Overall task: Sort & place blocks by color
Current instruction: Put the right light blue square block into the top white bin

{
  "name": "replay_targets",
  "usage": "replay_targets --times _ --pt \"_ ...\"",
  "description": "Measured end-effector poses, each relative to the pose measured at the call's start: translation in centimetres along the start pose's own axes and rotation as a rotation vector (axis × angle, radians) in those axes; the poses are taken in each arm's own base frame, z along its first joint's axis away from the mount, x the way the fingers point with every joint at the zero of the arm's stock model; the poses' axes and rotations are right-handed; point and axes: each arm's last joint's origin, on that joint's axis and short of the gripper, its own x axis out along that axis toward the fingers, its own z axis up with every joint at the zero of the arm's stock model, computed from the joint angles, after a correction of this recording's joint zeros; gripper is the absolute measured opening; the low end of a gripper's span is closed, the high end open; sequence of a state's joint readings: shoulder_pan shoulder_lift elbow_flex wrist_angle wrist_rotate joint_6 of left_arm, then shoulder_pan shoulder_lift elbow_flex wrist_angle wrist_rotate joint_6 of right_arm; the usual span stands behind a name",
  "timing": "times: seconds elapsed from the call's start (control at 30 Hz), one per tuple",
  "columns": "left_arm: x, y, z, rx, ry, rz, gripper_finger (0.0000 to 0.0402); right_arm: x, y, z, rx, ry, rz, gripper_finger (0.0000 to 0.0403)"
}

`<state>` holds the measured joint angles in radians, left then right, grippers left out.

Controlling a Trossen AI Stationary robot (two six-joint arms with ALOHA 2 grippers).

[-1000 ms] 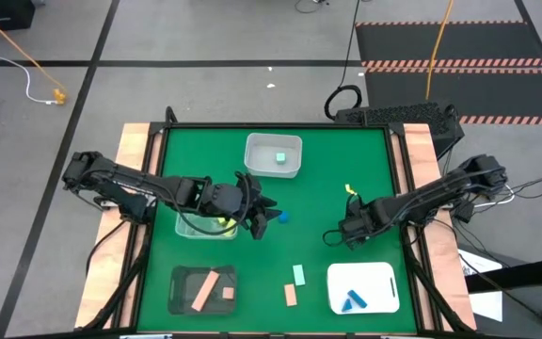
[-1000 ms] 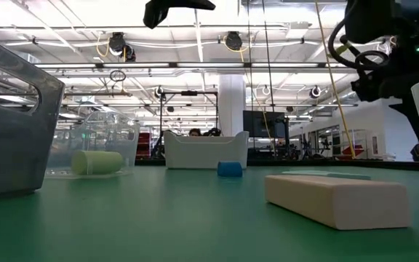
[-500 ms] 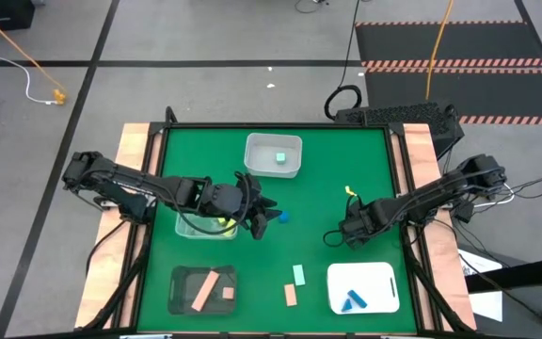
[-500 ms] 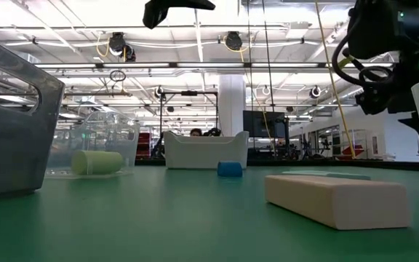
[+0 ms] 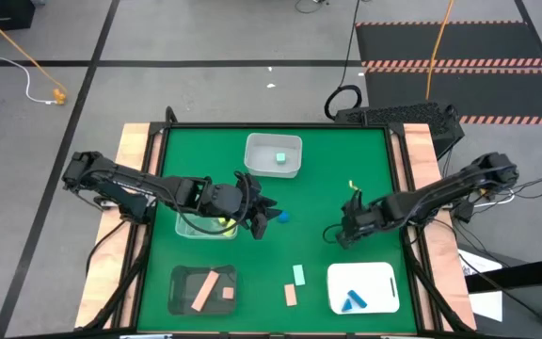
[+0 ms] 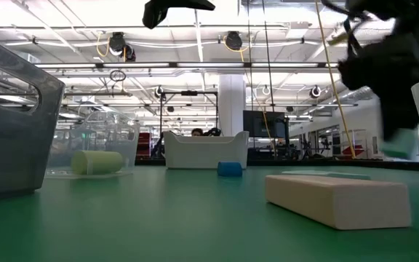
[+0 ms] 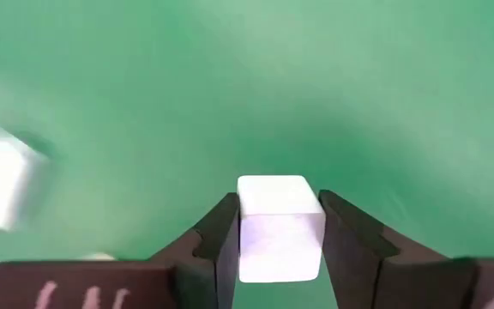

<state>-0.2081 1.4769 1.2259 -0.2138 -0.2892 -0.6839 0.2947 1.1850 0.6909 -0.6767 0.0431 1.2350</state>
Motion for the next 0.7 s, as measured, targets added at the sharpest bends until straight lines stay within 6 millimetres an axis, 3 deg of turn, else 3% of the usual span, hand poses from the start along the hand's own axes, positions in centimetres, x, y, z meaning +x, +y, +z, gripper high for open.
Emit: replay_targets --times 0.2,0.4,0.7 --pt "0.0 0.1 0.1 0.053 -0.023 0.03 0.0166 -2.2 2.8 2.3 -0.008 -0.284 0.377 0.0117" --pt "0.3 0.2 -0.1 0.383 -0.035 0.078 0.0166 -4.4 5.0 5.2 0.037 -0.504 0.704 0.0118" --pt "0.4 -0.1 0.3 0.729 -0.053 0.024 0.0166 -5.9 5.7 7.9 0.129 -0.608 0.956 0.0119"
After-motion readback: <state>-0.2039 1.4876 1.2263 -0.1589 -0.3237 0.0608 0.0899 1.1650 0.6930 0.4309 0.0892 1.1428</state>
